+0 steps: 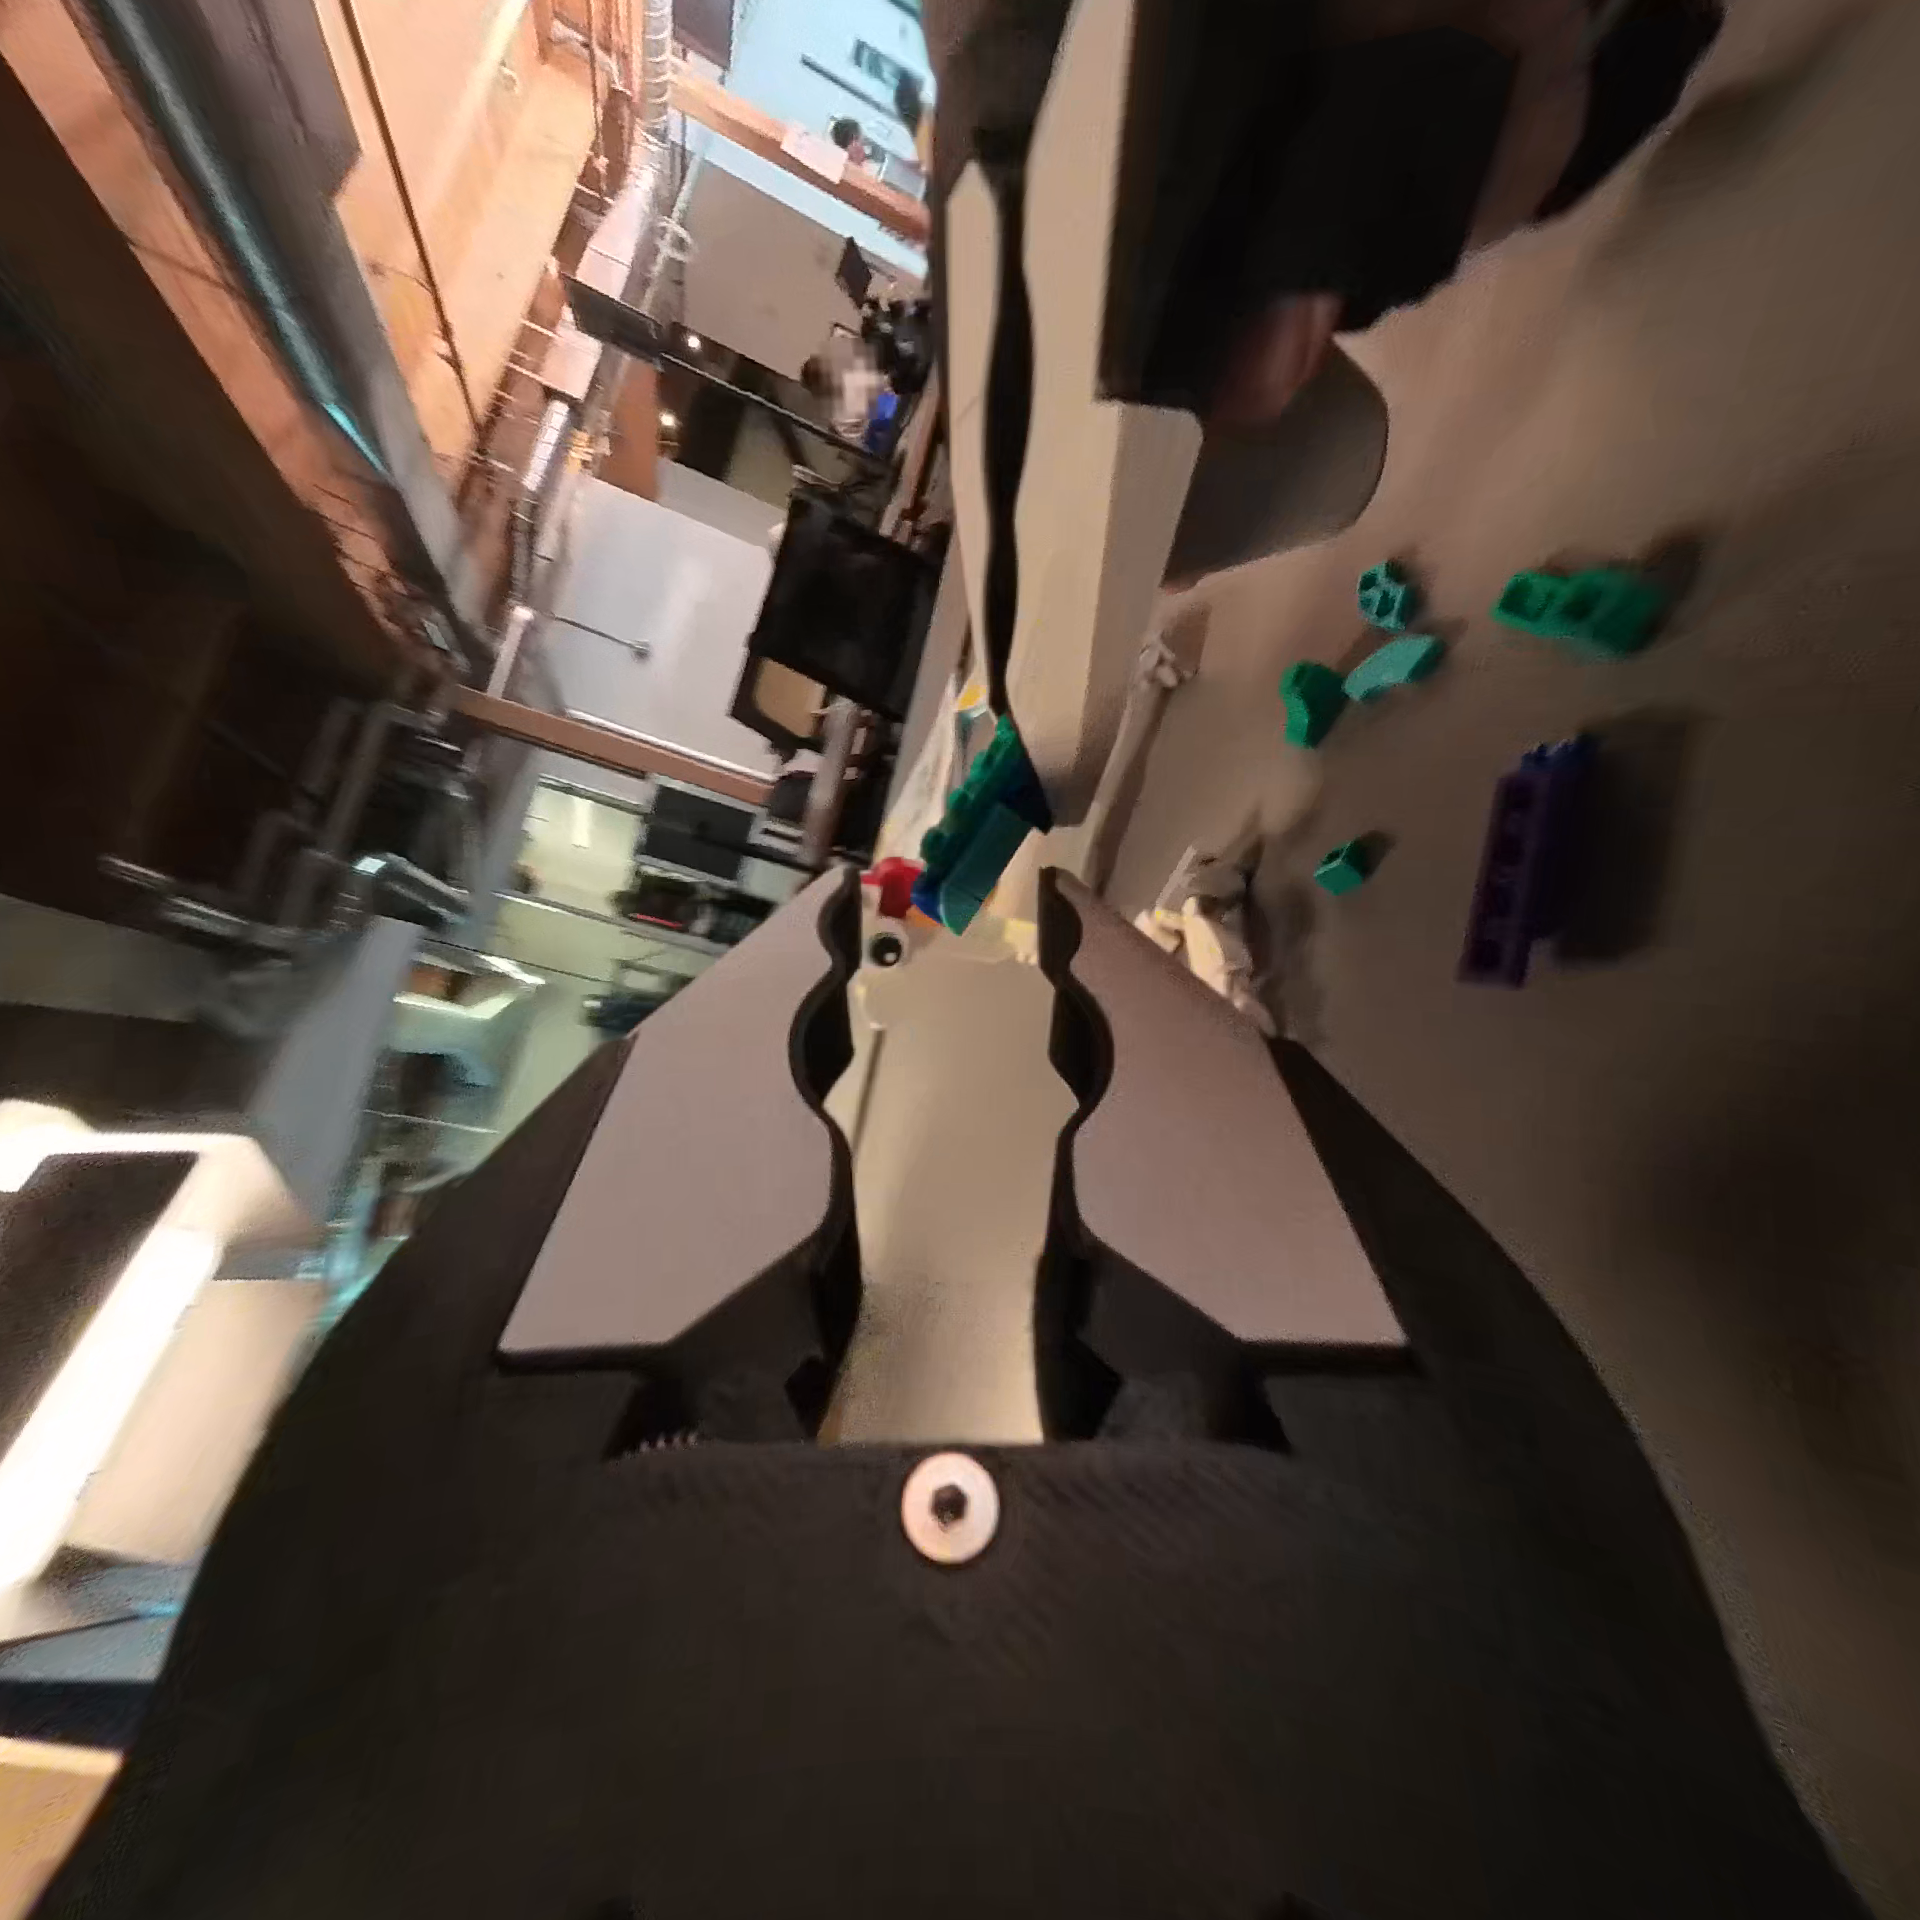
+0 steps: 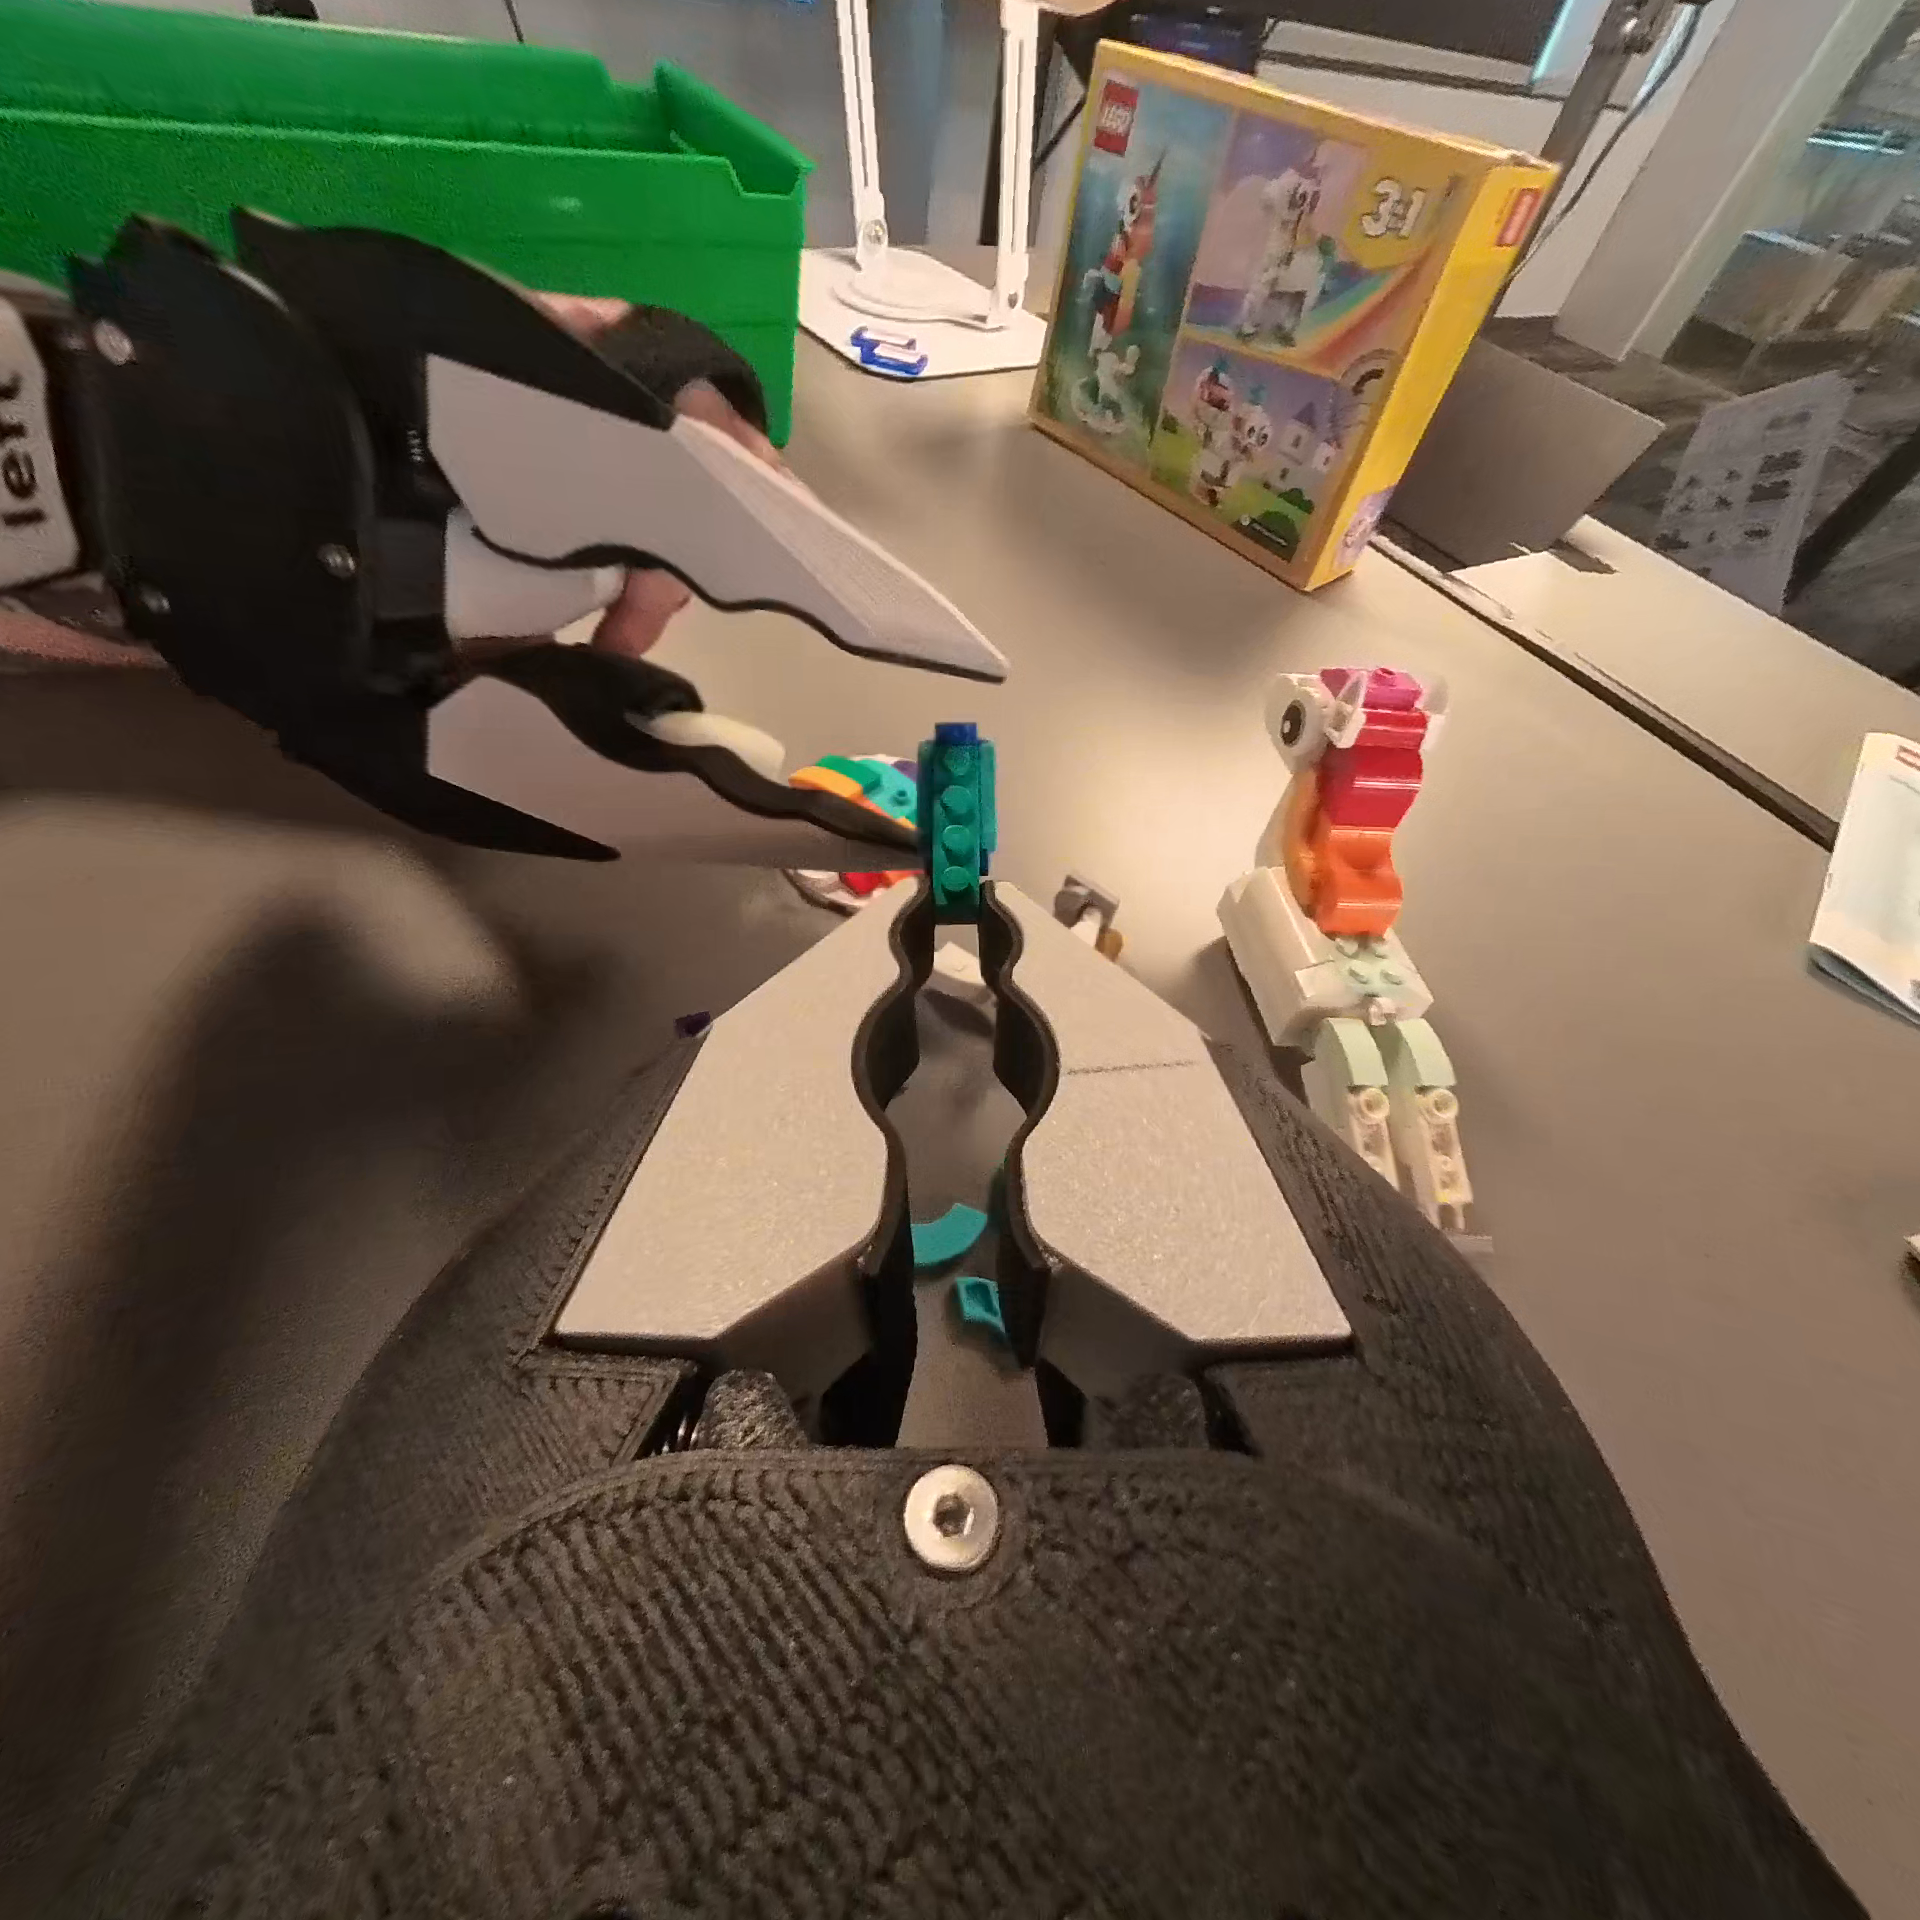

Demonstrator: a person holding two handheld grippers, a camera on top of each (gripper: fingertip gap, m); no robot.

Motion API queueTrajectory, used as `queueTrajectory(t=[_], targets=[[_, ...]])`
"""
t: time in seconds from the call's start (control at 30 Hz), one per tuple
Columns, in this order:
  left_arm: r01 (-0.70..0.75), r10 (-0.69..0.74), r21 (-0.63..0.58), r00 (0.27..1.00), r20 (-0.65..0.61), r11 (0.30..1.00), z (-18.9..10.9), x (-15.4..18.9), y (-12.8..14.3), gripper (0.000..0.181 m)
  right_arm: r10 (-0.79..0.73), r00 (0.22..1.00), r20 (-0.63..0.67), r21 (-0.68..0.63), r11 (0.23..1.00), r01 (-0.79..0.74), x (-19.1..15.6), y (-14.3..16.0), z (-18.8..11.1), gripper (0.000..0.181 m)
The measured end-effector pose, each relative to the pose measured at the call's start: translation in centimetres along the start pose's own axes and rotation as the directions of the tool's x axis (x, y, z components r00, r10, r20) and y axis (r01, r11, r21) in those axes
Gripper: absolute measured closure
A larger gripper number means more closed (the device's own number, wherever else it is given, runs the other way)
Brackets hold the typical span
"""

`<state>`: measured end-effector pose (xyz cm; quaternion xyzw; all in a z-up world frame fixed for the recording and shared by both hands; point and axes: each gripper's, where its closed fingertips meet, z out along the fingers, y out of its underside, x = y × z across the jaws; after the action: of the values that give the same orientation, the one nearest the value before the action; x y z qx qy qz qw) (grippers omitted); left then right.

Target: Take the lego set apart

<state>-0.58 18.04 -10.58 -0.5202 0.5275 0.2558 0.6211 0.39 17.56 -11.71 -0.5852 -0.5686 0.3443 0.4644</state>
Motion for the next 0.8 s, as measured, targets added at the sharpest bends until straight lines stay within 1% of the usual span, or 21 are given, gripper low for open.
queueTrajectory(t=[0.07, 0.13, 0.2, 0.23, 0.27, 0.37, 0.4, 0.47, 0.53, 0.6, 0.7, 0.8], targets=[[-0.116, 0.117, -0.012, 0.992, 0.037, 0.993, 0.1, 0.2, 0.1, 0.149, -0.001, 1.0, 0.013, -0.01, 1.0, 0.002, -0.3, 0.1, 0.2, 0.175], [-0.229, 0.23, -0.02, 0.972, 0.049, 0.973, 0.2, 0.8, 0.1, 0.155, 0.008, 1.0, 0.03, -0.018, 1.0, -0.008, -0.6, 0.3, 0.3, 0.175], [-0.307, 0.309, -0.037, 0.949, 0.059, 0.951, 0.5, 1.1, 0.1, 0.158, 0.011, 0.999, 0.039, -0.042, 0.999, -0.009, -0.8, 0.6, 0.5, 0.175], [-0.334, 0.336, -0.05, 0.94, 0.062, 0.941, 0.5, 1.1, 0.2, 0.164, 0.009, 0.999, 0.038, -0.055, 0.998, -0.007, -0.8, 0.8, 0.6, 0.175], [-0.343, 0.346, -0.057, 0.937, 0.047, 0.938, 0.6, 1.2, 0.3, 0.165, 0.009, 0.999, 0.035, -0.063, 0.998, -0.007, -0.8, 0.9, 0.6, 0.175], [-0.278, 0.277, -0.08, 0.961, -0.017, 0.957, 0.9, 1.3, 0.7, 0.165, -0.03, 1.0, 0.006, -0.059, 0.998, 0.03, -0.6, 0.8, 0.6, 0.175], [-0.24, 0.237, -0.088, 0.971, -0.04, 0.967, 1.0, 1.4, 0.9, 0.165, -0.068, 0.998, -0.015, -0.063, 0.996, 0.067, -0.5, 0.8, 0.7, 0.175], [-0.158, 0.149, -0.104, 0.985, -0.089, 0.982, 1.1, 1.7, 1.3, 0.166, -0.196, 0.978, -0.068, -0.097, 0.977, 0.189, -0.5, 0.9, 0.9, 0.174], [-0.068, 0.051, -0.117, 0.989, -0.142, 0.991, 1.2, 2.2, 1.8, 0.166, -0.345, 0.931, -0.116, -0.153, 0.933, 0.326, -0.4, 1.1, 1.2, 0.174], [0.024, -0.05, -0.137, 0.98, -0.193, 0.99, 1.2, 2.6, 2.1, 0.166, -0.462, 0.875, -0.147, -0.191, 0.881, 0.433, -0.5, 1.1, 1.3, 0.174], [0.143, -0.179, -0.155, 0.95, -0.256, 0.978, 1.1, 3.0, 2.2, 0.166, -0.56, 0.811, -0.168, -0.215, 0.824, 0.524, -0.6, 0.9, 1.3, 0.174], [0.224, -0.266, -0.166, 0.915, -0.302, 0.96, 1.0, 3.3, 2.2, 0.166, -0.638, 0.75, -0.175, -0.238, 0.766, 0.597, -0.8, 0.8, 1.4, 0.173]])
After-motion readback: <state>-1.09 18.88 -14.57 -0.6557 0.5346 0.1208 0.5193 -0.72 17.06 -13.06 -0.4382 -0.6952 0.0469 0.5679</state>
